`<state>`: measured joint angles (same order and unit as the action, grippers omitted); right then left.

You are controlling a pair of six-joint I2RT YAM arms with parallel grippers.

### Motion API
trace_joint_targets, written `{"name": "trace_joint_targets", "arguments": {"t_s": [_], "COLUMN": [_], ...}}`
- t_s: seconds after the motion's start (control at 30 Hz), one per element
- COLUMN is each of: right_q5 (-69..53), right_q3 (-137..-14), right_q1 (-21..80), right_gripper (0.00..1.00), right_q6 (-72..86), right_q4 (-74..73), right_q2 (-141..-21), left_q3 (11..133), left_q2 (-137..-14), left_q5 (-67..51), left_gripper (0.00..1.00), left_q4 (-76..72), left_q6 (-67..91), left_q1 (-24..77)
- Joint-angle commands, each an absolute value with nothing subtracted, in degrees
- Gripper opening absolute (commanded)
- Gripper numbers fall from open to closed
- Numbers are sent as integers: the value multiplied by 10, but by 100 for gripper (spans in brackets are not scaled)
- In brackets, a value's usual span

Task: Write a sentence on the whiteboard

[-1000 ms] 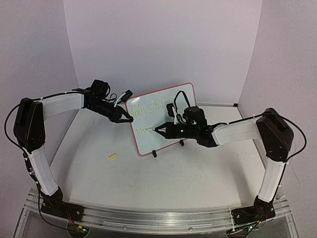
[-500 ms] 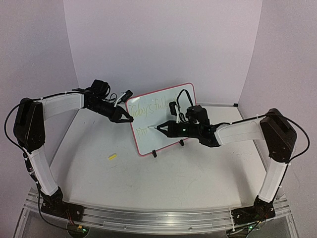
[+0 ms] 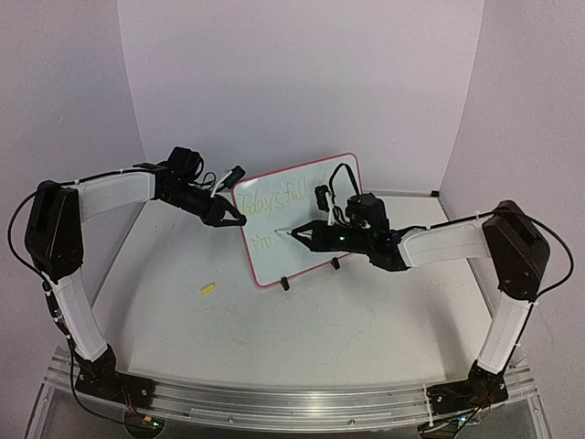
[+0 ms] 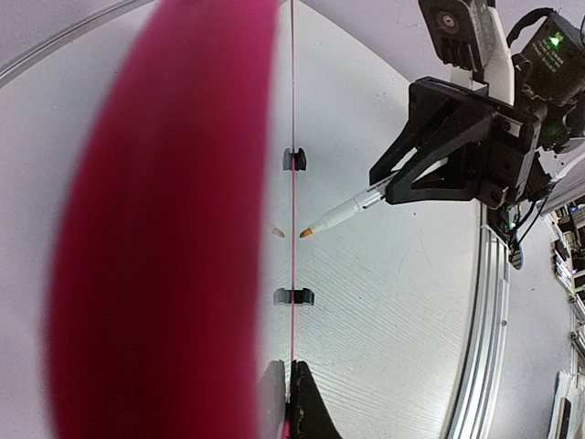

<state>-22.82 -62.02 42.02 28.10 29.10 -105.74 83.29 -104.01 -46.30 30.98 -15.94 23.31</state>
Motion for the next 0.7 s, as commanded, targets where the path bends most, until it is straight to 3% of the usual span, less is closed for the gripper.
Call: {"name": "trace_joint_targets", "arguments": {"t_s": [0.0, 0.67], "right_q5": [-235, -225], "right_q3": [-644, -629], "right_q1": [418, 418], "right_gripper": [0, 0], "right_q6": [278, 279], "right_q4": [306, 293], "right_q2": [-1073, -1091], "left_q3": [835, 835], "left_q2": [-1046, -1047], "left_q5": [-426, -424], "left_gripper": [0, 0], "left_q4": [352, 354], "left_q6": [-190, -191], "left_q1": [250, 250]}}
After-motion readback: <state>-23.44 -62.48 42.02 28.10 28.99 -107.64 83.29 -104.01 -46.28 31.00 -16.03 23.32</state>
